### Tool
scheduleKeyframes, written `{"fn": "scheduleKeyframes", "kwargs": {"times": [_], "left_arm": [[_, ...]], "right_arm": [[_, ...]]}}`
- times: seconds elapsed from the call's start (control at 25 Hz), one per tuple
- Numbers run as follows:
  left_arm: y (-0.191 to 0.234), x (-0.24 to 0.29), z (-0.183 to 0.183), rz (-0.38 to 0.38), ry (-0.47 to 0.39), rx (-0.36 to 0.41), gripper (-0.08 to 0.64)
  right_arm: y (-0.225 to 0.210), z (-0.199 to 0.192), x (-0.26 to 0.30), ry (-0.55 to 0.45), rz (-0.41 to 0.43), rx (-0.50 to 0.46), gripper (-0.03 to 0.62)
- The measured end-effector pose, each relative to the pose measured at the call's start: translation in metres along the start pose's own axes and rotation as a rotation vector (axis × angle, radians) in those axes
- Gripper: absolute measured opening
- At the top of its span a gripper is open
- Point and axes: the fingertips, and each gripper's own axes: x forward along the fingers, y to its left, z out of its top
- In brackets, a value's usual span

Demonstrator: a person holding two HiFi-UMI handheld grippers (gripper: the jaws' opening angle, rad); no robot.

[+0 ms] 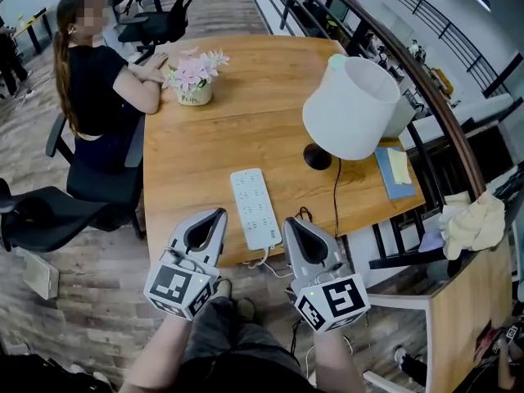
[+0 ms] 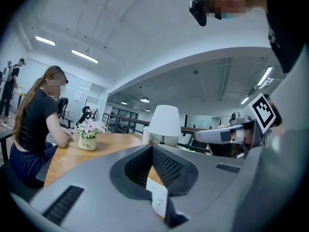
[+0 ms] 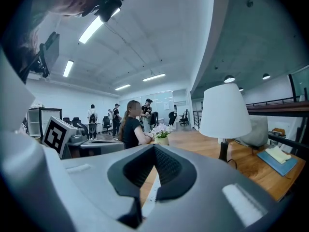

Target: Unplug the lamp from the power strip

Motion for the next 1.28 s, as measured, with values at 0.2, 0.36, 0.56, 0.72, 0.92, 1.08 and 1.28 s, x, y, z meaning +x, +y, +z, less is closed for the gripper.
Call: {"fn": "scheduleKeyframes", "kwargs": {"times": [0.2,0.36,0.56,0.72,0.92,1.08,1.28], "left_arm": [[-0.004,-0.003,0.008,-0.001,-0.018,0.004,-0.005],[-0.004,-0.005,0.014,0.008,-0.039,0.004,-0.005],[-0.001,-0.009,0.028,0.024,-0.060,0.007,-0.005],[0.001,-0.014,0.037,0.030,-0.066,0.006,-0.005],[0.003,-0.020,0.042,0.037,-0.060,0.008,-0.005],[0.005,-0.027,0.048,0.046,-0.063,0.010,-0.005],[0.007,-0.034,0.055,0.052,-0.070,0.009,-0.005]], "right_arm": [[0.003,0.007,-0.005,-0.015,0.004,-0.003,0.006],[0.006,0.012,-0.007,-0.027,0.004,-0.007,0.007],[0.005,0.020,-0.012,-0.051,0.001,-0.010,0.006],[0.006,0.029,-0.015,-0.069,-0.008,-0.015,0.008],[0.005,0.035,-0.018,-0.085,-0.021,-0.022,0.006],[0.004,0.040,-0.021,-0.101,-0.026,-0.026,0.006],[0.006,0.047,-0.022,-0.111,-0.034,-0.027,0.006]]}}
